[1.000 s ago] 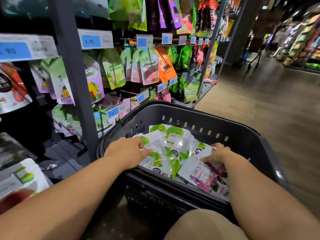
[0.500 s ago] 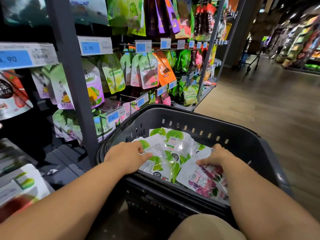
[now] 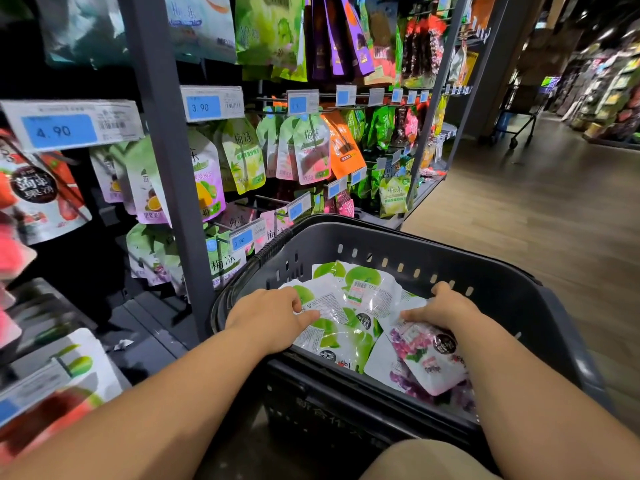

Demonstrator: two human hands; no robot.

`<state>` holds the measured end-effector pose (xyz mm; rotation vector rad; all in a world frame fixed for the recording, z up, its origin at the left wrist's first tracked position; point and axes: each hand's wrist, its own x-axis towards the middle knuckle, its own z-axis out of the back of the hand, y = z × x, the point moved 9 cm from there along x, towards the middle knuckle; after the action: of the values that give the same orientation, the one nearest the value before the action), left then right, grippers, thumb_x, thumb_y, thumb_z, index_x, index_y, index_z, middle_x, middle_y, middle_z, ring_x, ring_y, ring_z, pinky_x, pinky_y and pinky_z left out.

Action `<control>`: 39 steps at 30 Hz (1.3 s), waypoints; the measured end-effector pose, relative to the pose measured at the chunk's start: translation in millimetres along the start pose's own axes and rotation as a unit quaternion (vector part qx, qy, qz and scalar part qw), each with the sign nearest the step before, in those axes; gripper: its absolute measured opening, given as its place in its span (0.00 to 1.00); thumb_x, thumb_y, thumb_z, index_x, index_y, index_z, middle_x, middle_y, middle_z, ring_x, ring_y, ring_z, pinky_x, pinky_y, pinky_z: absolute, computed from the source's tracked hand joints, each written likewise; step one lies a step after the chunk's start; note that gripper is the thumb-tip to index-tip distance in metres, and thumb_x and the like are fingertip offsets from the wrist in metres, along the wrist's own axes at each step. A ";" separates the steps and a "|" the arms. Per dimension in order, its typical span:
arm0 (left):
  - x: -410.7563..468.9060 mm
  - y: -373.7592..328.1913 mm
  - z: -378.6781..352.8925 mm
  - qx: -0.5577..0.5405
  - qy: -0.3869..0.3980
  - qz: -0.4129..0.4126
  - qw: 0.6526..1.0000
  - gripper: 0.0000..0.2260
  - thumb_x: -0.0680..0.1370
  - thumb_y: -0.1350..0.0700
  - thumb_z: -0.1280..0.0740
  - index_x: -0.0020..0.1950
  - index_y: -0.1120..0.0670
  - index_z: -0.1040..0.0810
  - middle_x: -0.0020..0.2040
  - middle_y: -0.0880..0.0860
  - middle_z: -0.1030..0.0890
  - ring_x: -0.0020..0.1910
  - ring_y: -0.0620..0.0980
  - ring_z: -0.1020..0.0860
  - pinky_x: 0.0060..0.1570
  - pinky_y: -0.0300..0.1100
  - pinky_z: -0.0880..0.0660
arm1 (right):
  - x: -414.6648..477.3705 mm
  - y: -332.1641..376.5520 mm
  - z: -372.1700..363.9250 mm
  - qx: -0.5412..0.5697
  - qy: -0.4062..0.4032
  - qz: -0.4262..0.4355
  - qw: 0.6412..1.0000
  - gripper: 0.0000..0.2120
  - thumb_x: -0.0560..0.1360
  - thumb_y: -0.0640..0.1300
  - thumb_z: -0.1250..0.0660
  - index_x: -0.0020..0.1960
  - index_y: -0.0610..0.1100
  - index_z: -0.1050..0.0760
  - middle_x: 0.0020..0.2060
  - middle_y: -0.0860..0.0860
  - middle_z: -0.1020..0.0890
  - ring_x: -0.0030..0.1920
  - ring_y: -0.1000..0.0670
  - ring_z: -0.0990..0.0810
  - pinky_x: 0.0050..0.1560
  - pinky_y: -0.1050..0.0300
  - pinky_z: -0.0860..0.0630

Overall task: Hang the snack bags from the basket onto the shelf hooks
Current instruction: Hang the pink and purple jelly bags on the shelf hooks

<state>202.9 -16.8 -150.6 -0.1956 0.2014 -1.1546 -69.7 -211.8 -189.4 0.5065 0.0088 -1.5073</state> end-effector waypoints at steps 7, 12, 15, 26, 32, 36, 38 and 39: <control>0.0 1.7 -0.4 -0.013 0.000 0.006 1.000 0.18 0.75 0.28 0.44 0.50 0.40 0.29 0.54 0.45 0.21 0.54 0.50 0.25 0.47 0.45 0.30 | -6.7 16.0 -18.3 0.070 0.092 0.042 0.992 0.46 0.67 0.59 0.23 0.77 0.50 0.42 0.70 0.43 0.30 0.62 0.41 0.25 0.61 0.47 0.26; -0.1 2.0 -0.2 -0.012 -0.001 0.007 1.000 0.18 0.75 0.28 0.44 0.49 0.40 0.29 0.53 0.45 0.21 0.53 0.50 0.25 0.47 0.45 0.29 | -9.9 28.8 -30.7 0.166 0.156 0.063 0.972 0.39 0.66 0.51 0.19 0.70 0.54 0.36 0.59 0.45 0.24 0.53 0.41 0.17 0.56 0.42 0.20; -0.6 1.6 -0.1 -0.016 -0.001 0.007 1.000 0.18 0.75 0.28 0.44 0.49 0.40 0.29 0.53 0.45 0.21 0.53 0.50 0.25 0.47 0.45 0.28 | -10.0 35.5 -32.6 0.209 0.157 0.076 0.962 0.31 0.68 0.44 0.21 0.66 0.50 0.32 0.58 0.43 0.21 0.48 0.42 0.15 0.49 0.45 0.16; -0.6 3.0 0.3 -0.031 -0.013 0.008 0.999 0.19 0.75 0.28 0.44 0.47 0.41 0.28 0.51 0.46 0.20 0.52 0.51 0.24 0.46 0.45 0.28 | -3.0 31.3 -7.7 0.345 0.047 0.083 0.934 0.27 0.67 0.45 0.20 0.57 0.39 0.32 0.39 0.39 0.20 0.31 0.45 0.22 0.35 0.51 0.24; -1.9 1.4 1.5 -0.032 -0.009 0.004 0.999 0.19 0.75 0.28 0.45 0.49 0.41 0.28 0.53 0.45 0.21 0.54 0.50 0.24 0.49 0.45 0.27 | -17.3 37.4 2.9 0.496 0.050 0.086 0.862 0.09 0.74 0.37 0.27 0.48 0.34 0.26 0.34 0.41 0.19 0.32 0.48 0.19 0.31 0.60 0.19; -0.5 3.5 -0.5 -0.038 -0.010 0.009 0.999 0.19 0.75 0.28 0.45 0.48 0.41 0.28 0.52 0.45 0.21 0.53 0.50 0.24 0.47 0.45 0.28 | -31.2 50.1 5.6 0.502 0.089 0.122 0.852 0.08 0.73 0.35 0.27 0.49 0.35 0.23 0.41 0.41 0.15 0.39 0.49 0.15 0.39 0.60 0.18; 0.1 3.8 -1.1 -0.039 -0.013 0.009 0.999 0.19 0.75 0.27 0.45 0.47 0.41 0.27 0.51 0.45 0.21 0.53 0.50 0.25 0.46 0.45 0.28 | -38.2 58.1 10.7 0.463 0.079 0.152 0.870 0.05 0.72 0.31 0.27 0.45 0.37 0.22 0.41 0.42 0.16 0.40 0.49 0.16 0.42 0.59 0.19; 0.5 4.5 -1.2 -0.041 -0.014 0.010 0.999 0.20 0.74 0.27 0.45 0.47 0.41 0.28 0.51 0.45 0.21 0.52 0.50 0.25 0.46 0.45 0.28 | -39.2 59.6 12.6 0.448 0.064 0.155 0.878 0.06 0.71 0.29 0.27 0.43 0.37 0.22 0.40 0.42 0.17 0.39 0.48 0.17 0.41 0.59 0.19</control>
<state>206.8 -15.5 -152.9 -0.2814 0.2244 -1.1245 -20.2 -180.0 -147.2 1.2833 -0.6675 -1.0877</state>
